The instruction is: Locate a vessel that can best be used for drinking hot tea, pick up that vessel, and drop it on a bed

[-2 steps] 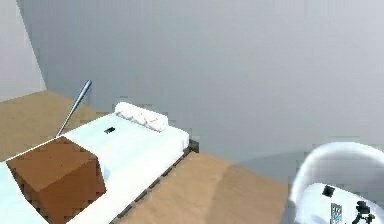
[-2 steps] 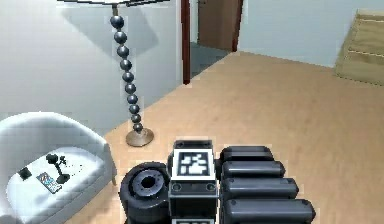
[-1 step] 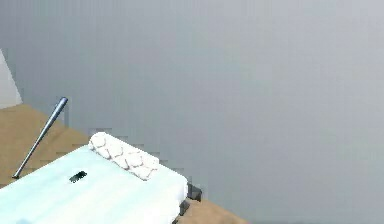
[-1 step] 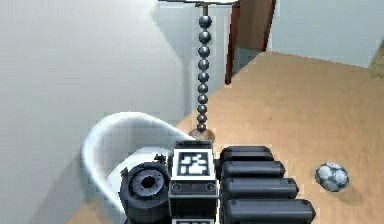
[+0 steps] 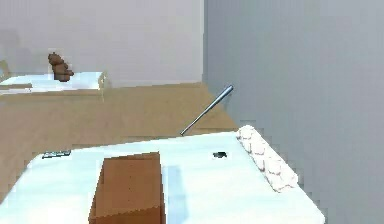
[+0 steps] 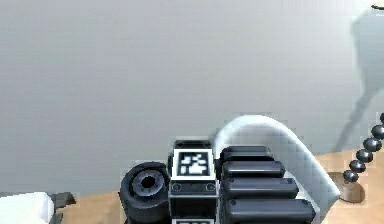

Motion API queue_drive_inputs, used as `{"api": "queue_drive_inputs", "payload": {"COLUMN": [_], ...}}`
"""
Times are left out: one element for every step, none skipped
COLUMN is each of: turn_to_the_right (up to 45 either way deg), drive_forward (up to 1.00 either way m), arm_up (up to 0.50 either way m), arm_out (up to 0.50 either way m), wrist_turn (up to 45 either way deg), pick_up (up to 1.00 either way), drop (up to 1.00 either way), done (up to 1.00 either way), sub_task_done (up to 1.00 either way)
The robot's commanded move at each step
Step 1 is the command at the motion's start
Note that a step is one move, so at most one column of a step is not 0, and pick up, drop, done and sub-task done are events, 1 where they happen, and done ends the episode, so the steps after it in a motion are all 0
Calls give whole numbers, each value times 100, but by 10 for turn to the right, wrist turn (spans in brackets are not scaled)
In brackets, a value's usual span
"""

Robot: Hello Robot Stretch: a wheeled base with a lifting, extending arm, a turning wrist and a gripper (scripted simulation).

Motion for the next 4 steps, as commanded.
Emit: {"api": "queue_drive_inputs", "payload": {"turn_to_the_right": [-450,-120,450,450], "drive_forward": [0,0,0,0], "arm_up": [0,0,0,0], "arm_out": [0,0,0,0], "wrist_turn": [0,0,0,0], "pick_up": [0,0,0,0], "drop": [0,0,0,0], "done": [0,0,0,0], "sub_task_done": [0,0,0,0]}}
